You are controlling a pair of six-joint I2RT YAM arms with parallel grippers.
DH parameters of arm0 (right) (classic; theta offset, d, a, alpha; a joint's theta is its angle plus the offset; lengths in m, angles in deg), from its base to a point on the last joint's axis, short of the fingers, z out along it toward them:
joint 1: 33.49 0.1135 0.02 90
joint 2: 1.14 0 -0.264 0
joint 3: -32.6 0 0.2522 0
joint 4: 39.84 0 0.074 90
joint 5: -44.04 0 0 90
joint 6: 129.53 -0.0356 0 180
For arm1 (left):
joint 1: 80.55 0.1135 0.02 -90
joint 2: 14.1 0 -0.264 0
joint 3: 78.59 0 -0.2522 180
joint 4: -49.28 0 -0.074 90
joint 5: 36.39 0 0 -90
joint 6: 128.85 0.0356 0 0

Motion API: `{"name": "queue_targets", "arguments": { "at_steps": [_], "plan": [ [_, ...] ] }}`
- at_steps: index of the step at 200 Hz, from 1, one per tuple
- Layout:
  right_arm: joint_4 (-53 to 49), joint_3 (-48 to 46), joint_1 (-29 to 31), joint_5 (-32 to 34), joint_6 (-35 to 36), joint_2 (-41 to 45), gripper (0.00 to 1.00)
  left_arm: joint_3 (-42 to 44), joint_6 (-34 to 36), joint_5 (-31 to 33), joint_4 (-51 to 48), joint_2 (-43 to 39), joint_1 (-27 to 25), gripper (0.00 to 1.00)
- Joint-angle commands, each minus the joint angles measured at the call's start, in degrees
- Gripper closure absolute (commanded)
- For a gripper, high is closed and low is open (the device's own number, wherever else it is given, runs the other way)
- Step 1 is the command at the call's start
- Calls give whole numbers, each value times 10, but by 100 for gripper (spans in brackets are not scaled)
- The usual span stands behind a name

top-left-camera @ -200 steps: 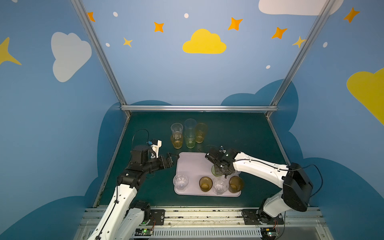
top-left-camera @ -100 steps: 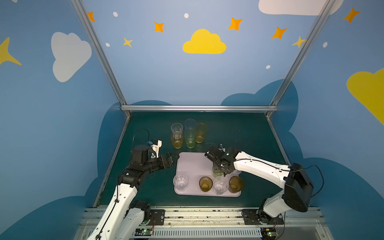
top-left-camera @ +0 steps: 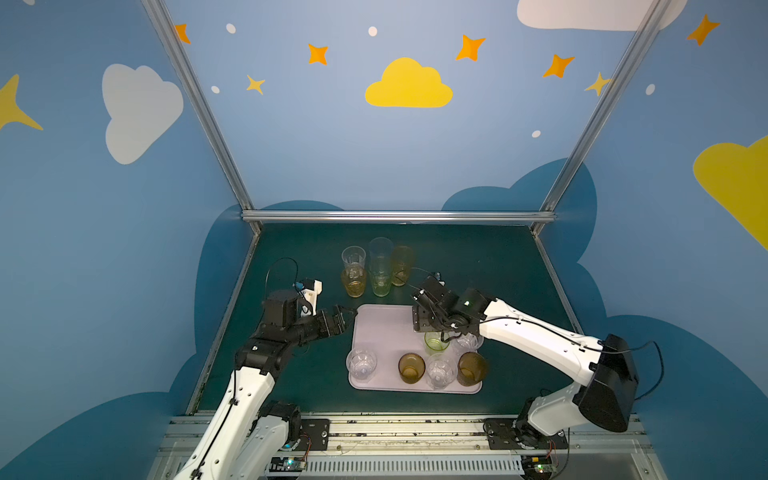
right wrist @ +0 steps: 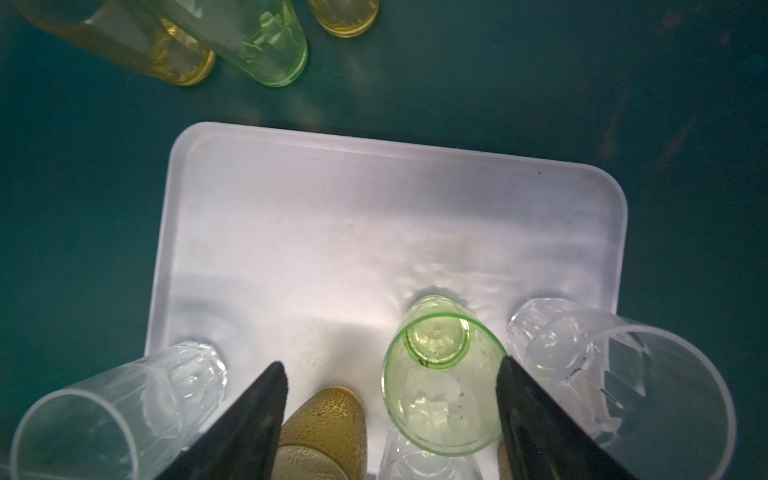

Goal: Place the glasses into the tray
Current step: 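Set the green glass upright on the tray and open the right gripper, then reach the left gripper to the amber glass beyond the tray while the right gripper withdraws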

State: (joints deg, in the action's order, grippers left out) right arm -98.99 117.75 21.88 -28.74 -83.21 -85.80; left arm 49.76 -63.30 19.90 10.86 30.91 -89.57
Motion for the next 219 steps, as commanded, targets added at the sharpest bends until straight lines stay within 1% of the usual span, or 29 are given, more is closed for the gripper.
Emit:
{"name": "queue_targets", "arguments": {
  "at_steps": [1,18,52,75,120,143,173,202,219],
  "plan": [
    [31,0,0,-4,13,37,16,-9,11,21,-16,7,1,0],
    [38,-17,-1,8,12,61,14,-13,13,27,-19,17,0,0],
    [80,-85,-3,-1,16,115,14,-19,22,54,-37,31,0,0],
    [105,-129,-3,-20,34,149,14,-25,24,89,-51,32,-1,0],
    [117,-195,-8,-12,66,233,14,-45,5,145,-67,33,-8,0],
    [125,-226,-15,-22,81,277,14,-57,-2,179,-70,45,-12,0],
    [121,-256,-30,-49,85,328,14,-72,-19,205,-65,81,-12,0],
    [125,-285,-43,-74,83,370,14,-90,-46,210,-47,133,-12,0],
    [121,-295,-53,-83,84,388,14,-104,-56,200,-32,172,-13,0]
  ]
}}
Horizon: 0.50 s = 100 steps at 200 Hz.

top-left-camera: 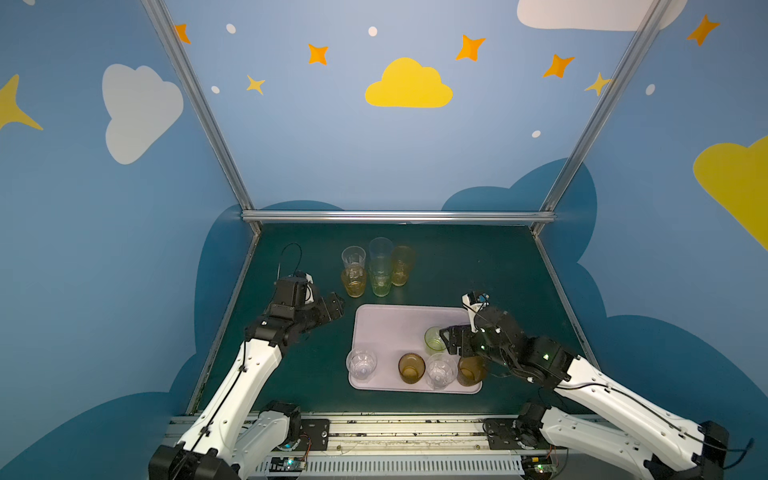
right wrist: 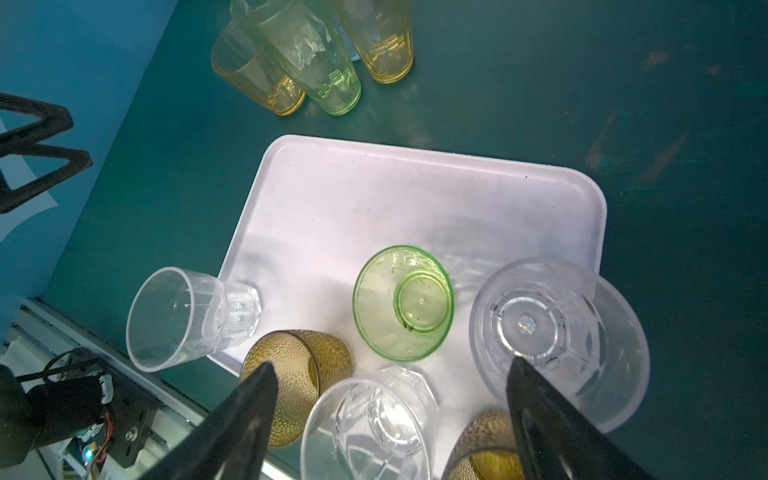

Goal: Place the glasses into the tray
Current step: 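Reach the left gripper to the amber glass beyond the tray while the right gripper withdraws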

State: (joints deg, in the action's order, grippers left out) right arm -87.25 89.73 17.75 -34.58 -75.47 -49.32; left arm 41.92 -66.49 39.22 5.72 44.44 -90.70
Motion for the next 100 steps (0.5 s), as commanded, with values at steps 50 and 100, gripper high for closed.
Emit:
{"name": "queue_targets", "arguments": {
  "at_steps": [50,100],
  "plan": [
    [22,-33,-38,-51,29,56,14,-89,-20,-2,31,144,-5,0],
    [81,-46,-55,-79,61,62,14,-146,1,11,21,232,-6,2]
  ]
}}
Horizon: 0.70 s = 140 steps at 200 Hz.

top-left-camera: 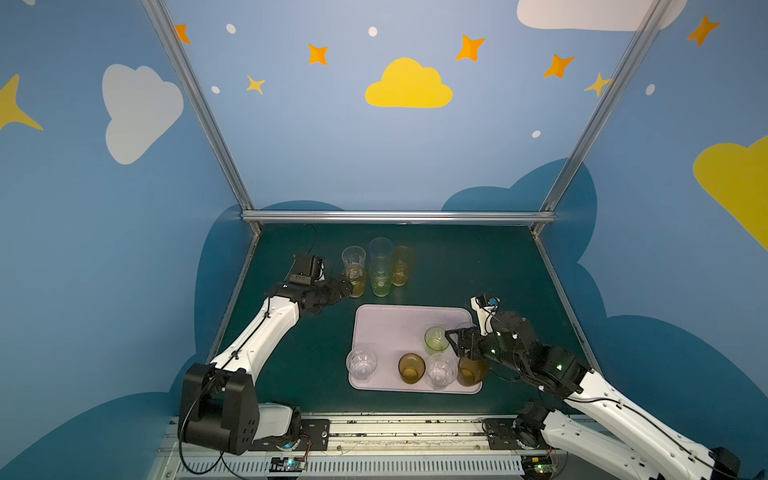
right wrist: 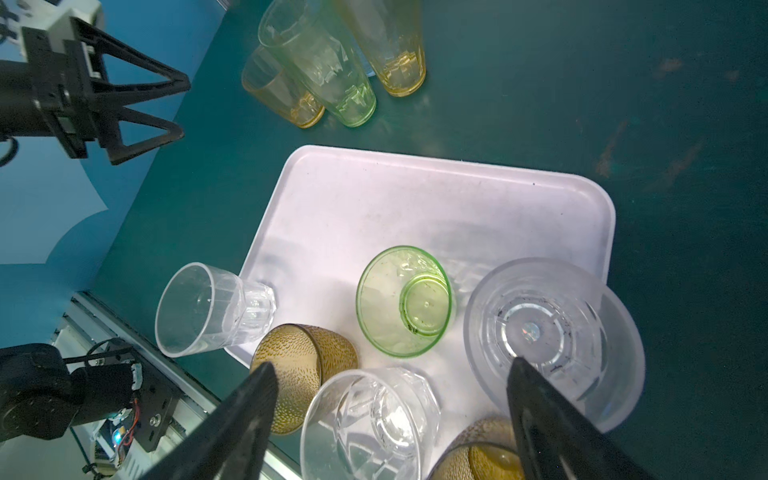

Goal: Place the glasses into the tray
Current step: 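Reach the left gripper to the amber glass beyond the tray while the right gripper withdraws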

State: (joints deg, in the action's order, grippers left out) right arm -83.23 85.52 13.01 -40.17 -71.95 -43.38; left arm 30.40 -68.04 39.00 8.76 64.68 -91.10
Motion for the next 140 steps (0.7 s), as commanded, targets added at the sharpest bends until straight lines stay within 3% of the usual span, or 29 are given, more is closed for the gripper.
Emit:
{"name": "queue_targets", "arguments": {
  "at_steps": [1,32,108,140],
  "plan": [
    [42,-4,-8,-24,27,2,14,-32,17,13,-10,32,-2,2],
    [55,-3,-15,-51,38,-9,14,-57,24,21,-11,69,-3,12],
    [51,-4,-32,-70,26,-27,14,-124,32,52,-23,144,-3,45],
    [60,-27,-36,-77,13,-17,14,-160,39,61,-42,176,-3,52]
  ]
}}
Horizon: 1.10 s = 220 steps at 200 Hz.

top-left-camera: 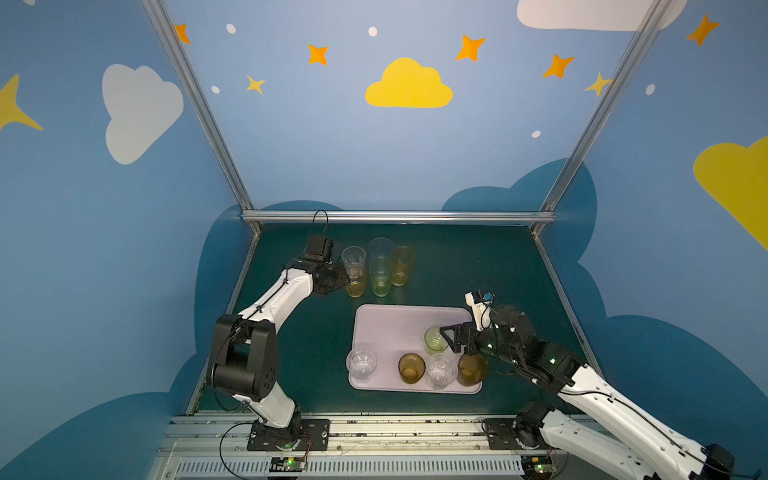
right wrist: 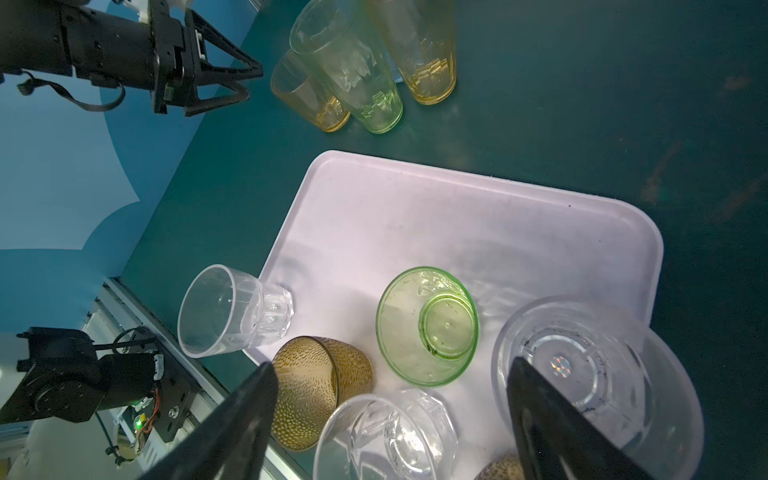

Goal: Place the glasses into the tray
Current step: 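Reach the left gripper to the amber glass beyond the tray while the right gripper withdraws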

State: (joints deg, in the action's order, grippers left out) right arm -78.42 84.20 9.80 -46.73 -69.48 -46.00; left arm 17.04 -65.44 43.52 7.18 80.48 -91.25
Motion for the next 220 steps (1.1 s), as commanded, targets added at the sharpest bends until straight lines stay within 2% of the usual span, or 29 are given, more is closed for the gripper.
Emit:
{"name": "queue_targets", "arguments": {
  "at_steps": [1,17,30,48,139,172,220],
  "plan": [
    [12,-14,-3,-11,-12,9,14,-28,14,16,-26,18,-2,52],
    [13,-18,-5,-12,-15,11,14,-40,20,21,-29,31,-2,54],
    [10,-19,-6,-12,-19,10,14,-52,28,29,-38,43,-3,60],
    [7,-17,-8,-15,-26,9,14,-68,34,43,-54,58,-5,65],
    [0,-16,-11,-20,-49,3,14,-101,42,65,-62,107,-7,72],
    [-11,-11,-12,-20,-58,7,14,-111,53,97,-72,116,-18,75],
    [-14,-13,-13,-16,-63,12,14,-115,53,108,-75,123,-22,79]
  ]
}}
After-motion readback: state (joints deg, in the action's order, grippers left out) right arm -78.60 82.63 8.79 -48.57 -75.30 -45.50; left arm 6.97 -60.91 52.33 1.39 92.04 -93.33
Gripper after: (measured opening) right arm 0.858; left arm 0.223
